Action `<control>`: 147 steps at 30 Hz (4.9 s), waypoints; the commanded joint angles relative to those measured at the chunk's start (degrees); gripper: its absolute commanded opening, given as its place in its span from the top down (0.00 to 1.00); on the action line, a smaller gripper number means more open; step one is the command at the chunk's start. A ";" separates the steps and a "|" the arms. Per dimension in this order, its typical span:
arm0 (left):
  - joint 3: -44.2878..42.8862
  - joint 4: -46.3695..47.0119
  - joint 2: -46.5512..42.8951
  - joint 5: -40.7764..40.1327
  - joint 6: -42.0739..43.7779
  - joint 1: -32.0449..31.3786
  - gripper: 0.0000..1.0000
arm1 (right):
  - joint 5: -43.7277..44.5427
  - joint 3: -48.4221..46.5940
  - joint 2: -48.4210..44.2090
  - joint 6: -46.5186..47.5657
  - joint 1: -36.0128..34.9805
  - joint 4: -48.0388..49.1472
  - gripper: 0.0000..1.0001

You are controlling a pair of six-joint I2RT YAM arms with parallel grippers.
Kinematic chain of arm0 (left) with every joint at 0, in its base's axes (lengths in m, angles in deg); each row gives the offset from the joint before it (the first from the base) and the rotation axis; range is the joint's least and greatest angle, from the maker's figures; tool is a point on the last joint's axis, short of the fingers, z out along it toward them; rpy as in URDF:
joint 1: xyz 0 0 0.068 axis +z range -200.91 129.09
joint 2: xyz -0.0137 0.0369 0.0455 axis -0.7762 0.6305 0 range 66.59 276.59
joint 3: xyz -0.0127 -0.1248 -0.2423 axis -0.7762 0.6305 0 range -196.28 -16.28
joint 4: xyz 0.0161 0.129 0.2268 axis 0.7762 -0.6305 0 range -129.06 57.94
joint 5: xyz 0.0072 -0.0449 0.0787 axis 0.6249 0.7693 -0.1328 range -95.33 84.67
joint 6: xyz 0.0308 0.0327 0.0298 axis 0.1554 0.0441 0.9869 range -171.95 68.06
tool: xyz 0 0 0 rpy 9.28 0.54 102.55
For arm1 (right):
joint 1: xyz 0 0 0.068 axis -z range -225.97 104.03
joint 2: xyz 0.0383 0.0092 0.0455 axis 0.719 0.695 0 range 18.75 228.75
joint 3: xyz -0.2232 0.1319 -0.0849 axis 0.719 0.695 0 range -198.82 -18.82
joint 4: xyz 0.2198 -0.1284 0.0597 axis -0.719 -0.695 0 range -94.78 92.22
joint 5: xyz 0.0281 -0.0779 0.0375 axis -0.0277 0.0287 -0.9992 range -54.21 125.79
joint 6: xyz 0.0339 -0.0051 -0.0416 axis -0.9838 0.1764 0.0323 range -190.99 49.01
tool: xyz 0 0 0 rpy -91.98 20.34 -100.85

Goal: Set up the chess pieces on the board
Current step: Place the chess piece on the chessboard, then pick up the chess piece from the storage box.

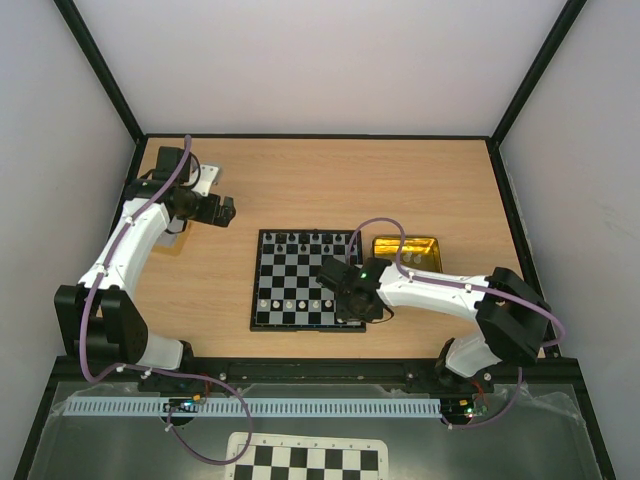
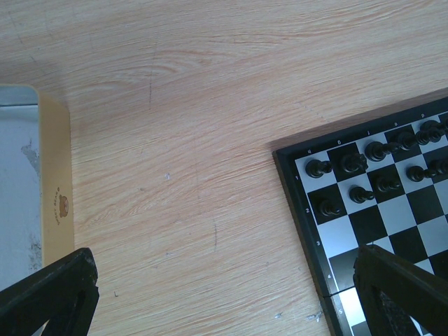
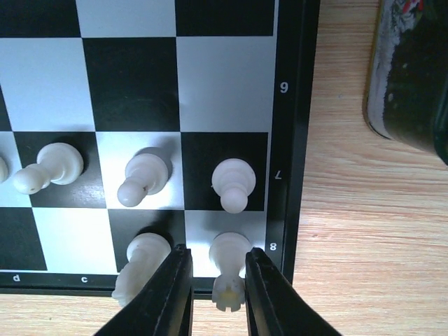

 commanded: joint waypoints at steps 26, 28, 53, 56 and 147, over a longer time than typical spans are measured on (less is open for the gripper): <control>0.33 -0.20 -0.61 0.00 -0.29 0.30 0.01 | 0.89 0.37 -1.44 1.36 1.52 -1.61 0.82; 0.34 -0.21 -0.71 -0.09 -0.25 0.30 0.01 | 0.57 0.49 -1.04 1.49 1.45 -1.31 0.82; 0.32 -0.18 -0.53 -0.11 -0.36 0.35 0.01 | 1.32 -2.00 -1.04 2.19 2.56 -2.25 0.72; 0.29 -0.18 -0.55 -0.09 -0.36 0.39 0.01 | 1.90 -3.52 -2.11 2.91 3.70 -4.34 0.73; -7.16 -13.58 -0.45 3.13 1.57 8.39 0.01 | 2.61 -9.06 7.11 28.48 44.47 4.58 0.76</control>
